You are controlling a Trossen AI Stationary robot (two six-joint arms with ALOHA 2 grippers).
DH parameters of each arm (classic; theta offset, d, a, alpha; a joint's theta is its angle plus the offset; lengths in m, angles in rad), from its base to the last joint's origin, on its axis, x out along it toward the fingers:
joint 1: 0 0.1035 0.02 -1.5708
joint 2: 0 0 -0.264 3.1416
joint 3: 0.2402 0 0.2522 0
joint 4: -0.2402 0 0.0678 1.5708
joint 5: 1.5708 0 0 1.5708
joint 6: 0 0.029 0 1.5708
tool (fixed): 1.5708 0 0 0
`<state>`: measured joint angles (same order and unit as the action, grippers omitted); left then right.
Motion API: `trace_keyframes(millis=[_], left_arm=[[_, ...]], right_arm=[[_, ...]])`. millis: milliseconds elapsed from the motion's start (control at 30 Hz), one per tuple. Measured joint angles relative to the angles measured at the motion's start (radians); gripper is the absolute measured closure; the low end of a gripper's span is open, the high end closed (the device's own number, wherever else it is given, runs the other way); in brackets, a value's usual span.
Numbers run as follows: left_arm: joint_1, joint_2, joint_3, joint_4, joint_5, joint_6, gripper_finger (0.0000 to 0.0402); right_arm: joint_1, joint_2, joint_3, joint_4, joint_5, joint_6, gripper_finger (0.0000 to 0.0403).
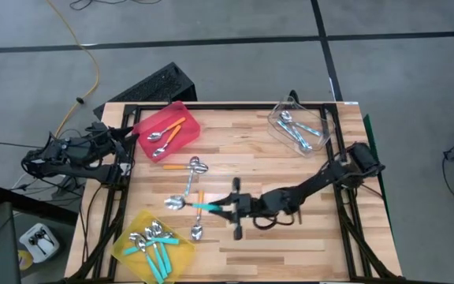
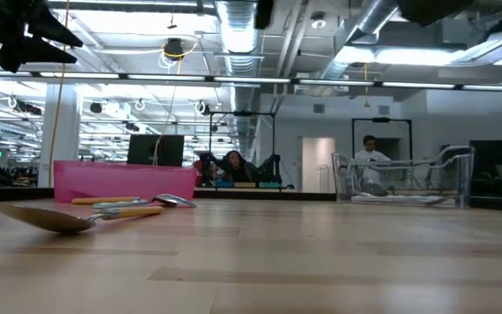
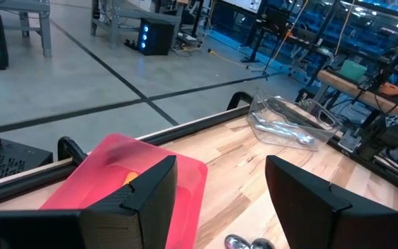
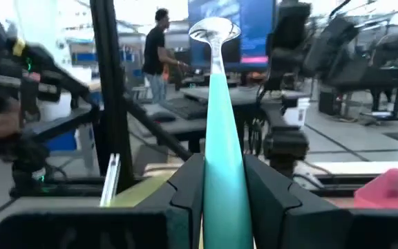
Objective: Sort silverware by color (type)
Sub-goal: Put the light blue spoon into the yellow bin
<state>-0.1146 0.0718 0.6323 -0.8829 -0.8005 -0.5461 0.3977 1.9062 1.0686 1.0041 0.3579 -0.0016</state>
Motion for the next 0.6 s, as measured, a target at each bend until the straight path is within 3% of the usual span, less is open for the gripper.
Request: trace_keyframes(millis=[167,600], left_arm=[[0.000,0.000,0.000,0.001,0.000,0.000,0.0196],[0.000,0.000,0.000,0.001,0.000,0.000,0.0196]], right_arm=[[-0.003,0.128,0.180,-0.037,-0.105,-0.002,0.0298],[-0.016,0.436,0.680,-0.324,-0.338,0.005,0.0298]])
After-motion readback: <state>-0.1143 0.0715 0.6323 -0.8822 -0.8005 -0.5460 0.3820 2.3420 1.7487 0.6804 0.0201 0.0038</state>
